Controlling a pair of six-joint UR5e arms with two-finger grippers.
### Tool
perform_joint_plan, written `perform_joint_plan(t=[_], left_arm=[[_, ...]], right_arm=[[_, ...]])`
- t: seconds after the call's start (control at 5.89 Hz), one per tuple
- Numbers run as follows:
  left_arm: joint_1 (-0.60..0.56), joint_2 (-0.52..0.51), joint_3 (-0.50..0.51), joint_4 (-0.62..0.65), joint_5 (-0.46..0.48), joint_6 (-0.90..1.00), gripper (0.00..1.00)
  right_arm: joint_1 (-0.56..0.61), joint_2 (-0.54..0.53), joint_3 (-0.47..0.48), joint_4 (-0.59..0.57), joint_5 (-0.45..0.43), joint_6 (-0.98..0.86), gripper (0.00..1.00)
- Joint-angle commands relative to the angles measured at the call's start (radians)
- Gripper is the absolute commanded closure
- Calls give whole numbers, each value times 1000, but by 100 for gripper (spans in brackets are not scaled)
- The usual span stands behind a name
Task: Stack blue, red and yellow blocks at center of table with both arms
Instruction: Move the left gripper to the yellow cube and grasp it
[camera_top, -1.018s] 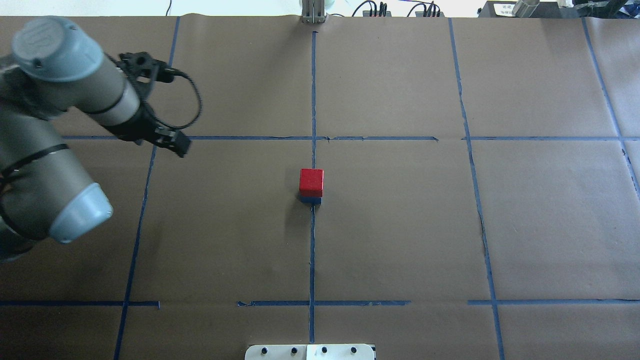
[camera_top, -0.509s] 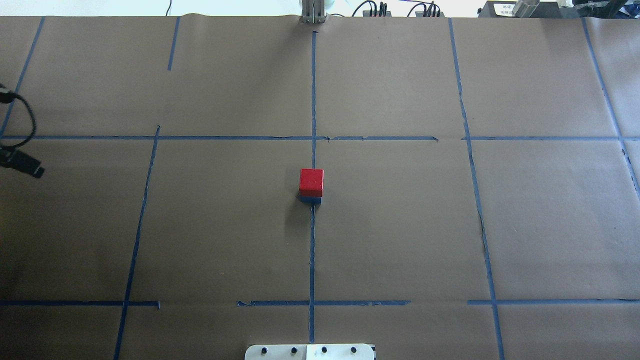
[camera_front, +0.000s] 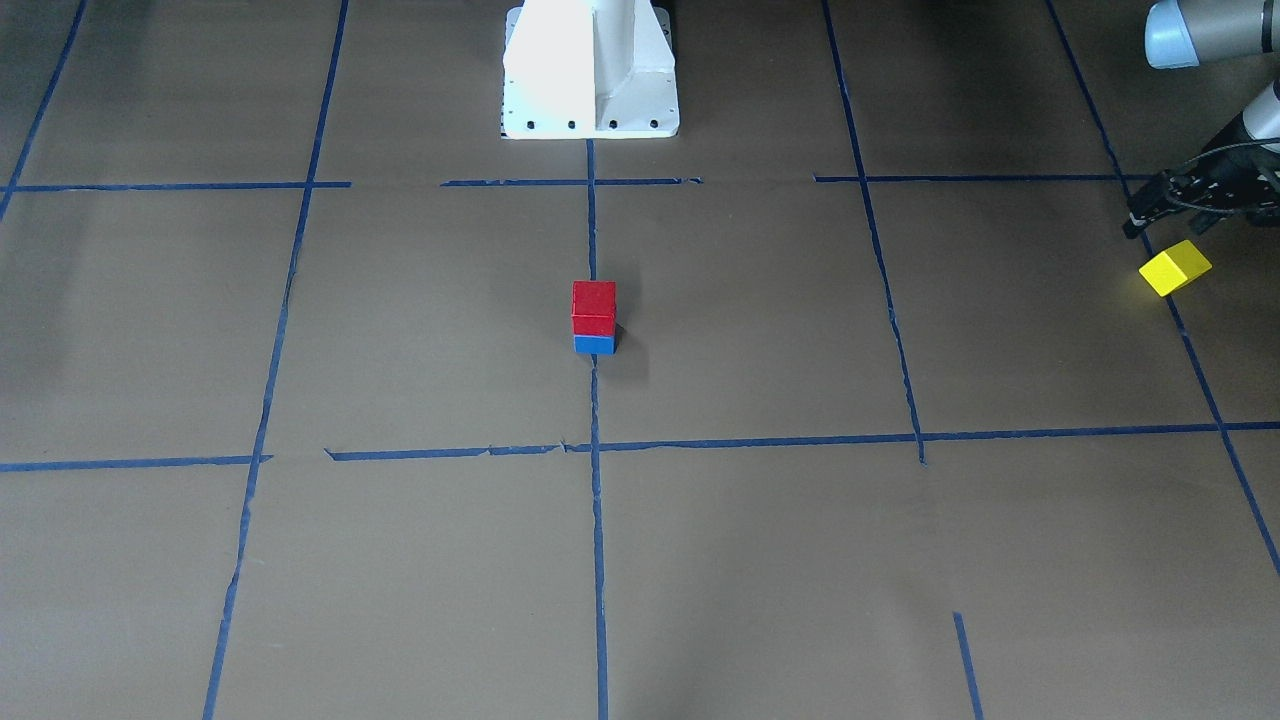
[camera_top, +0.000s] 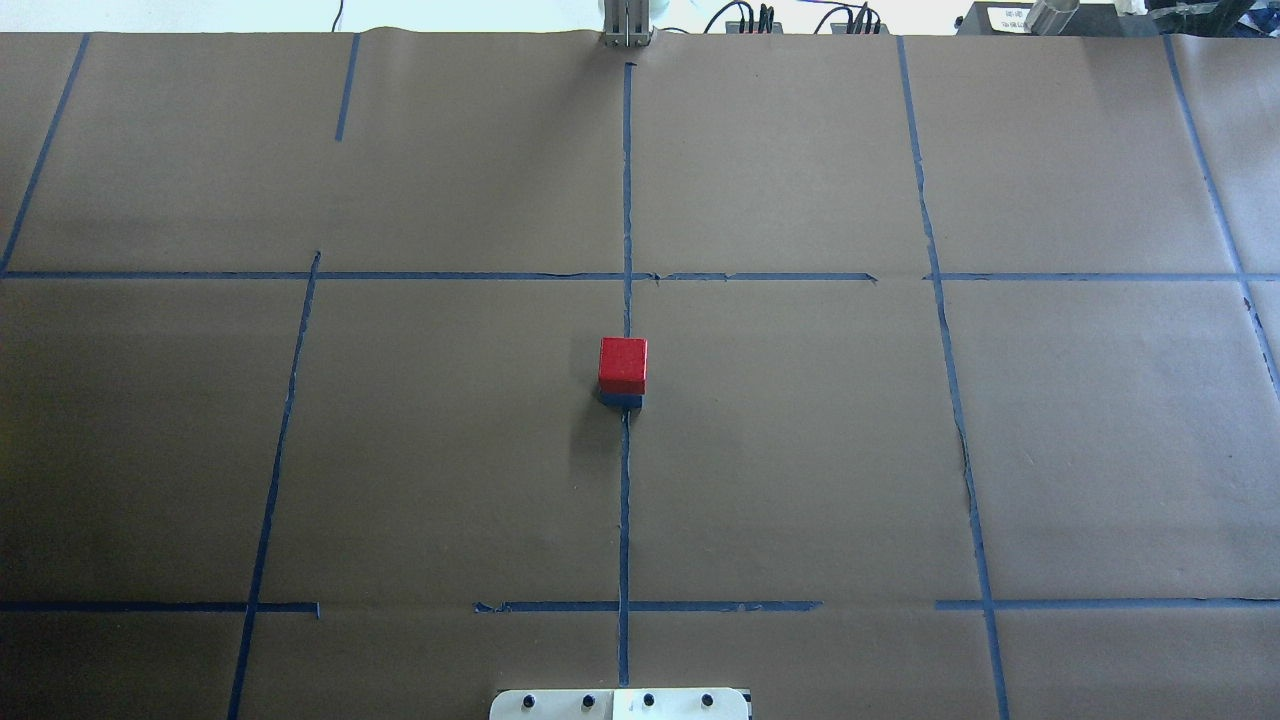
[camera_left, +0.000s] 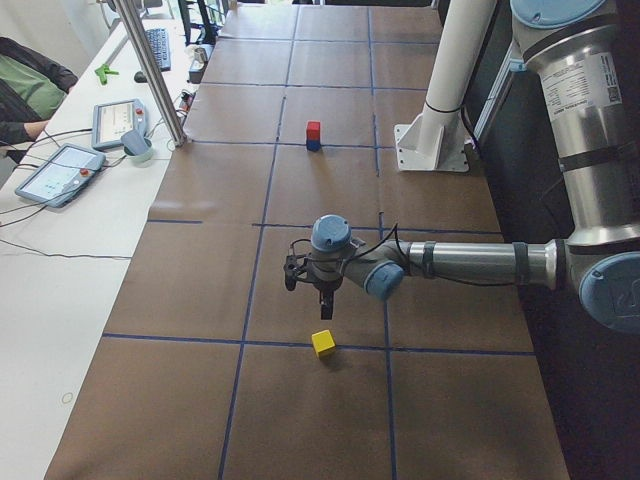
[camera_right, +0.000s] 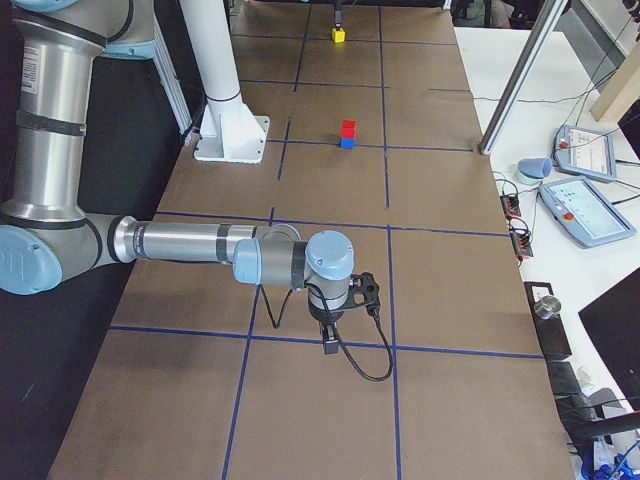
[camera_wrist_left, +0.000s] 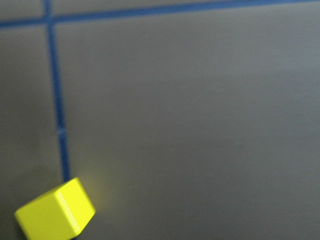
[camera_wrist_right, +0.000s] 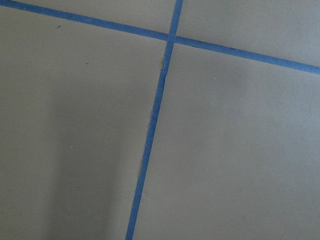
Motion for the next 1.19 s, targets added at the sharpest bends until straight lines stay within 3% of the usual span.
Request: perform_joint_plan(t=[0.0,0.85,1.02], left_arm=[[-2,19,167,-226,4,-58,1],[2,-46,261,-226,38,-60,1],[2,-47,264,-225,46,-60,21]], right_arm=[[-1,-1,-2,19,-1,0,0],[-3,-1,-2,19,-2,0,0],[-3,-1,-2,19,-2,0,0]])
